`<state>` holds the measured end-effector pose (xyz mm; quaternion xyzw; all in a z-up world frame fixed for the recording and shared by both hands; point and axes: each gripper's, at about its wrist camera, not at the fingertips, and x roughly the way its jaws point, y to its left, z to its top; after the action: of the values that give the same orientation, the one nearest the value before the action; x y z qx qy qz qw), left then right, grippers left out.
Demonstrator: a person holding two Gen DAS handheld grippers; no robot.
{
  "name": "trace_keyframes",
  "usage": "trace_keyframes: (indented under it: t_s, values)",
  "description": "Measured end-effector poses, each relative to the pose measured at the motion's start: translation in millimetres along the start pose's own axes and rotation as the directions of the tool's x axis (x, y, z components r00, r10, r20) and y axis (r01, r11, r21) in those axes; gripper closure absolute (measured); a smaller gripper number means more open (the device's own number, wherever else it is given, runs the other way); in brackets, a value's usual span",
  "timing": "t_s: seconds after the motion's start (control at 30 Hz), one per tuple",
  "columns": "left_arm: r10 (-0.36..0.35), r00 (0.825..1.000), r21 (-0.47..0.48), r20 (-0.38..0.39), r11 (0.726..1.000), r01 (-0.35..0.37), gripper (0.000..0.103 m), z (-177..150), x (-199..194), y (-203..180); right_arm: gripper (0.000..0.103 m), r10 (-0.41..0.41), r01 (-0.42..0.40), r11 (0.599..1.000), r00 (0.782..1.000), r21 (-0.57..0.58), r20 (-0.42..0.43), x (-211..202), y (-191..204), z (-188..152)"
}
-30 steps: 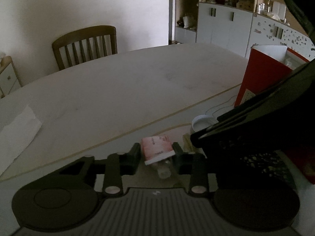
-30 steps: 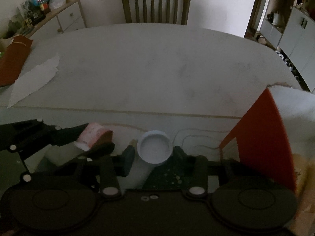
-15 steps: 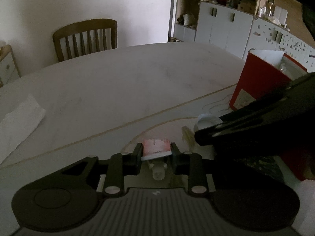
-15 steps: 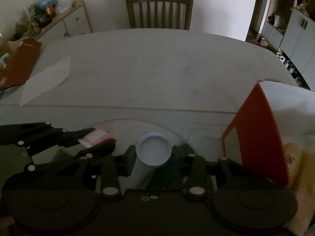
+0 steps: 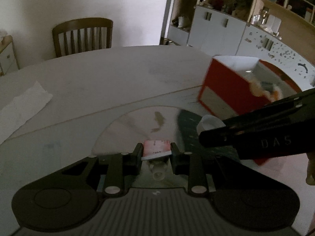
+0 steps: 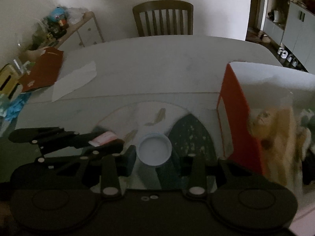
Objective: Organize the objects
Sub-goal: 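Carry the packet and cup with both grippers into the shoebox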
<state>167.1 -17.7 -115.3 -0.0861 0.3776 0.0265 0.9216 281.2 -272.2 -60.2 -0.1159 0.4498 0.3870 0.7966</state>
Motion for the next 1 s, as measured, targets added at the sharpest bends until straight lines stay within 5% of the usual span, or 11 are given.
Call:
trace_keyframes:
  t_s: [0.5,1.0]
  values:
    - [-0.048,0.997,0.047,0.066,0.998,0.045,0.076,3,-65,-63,0.065,0.001,0.0,1.0,0.996,-0.017,0.086,-80,-18,-31]
    - [-0.072,0.992,0.098,0.108,0.993,0.061,0.076,28,-60,-151,0.065,0.002,-0.001,1.0,0.991,-0.007,0.136,-121,-98,-45]
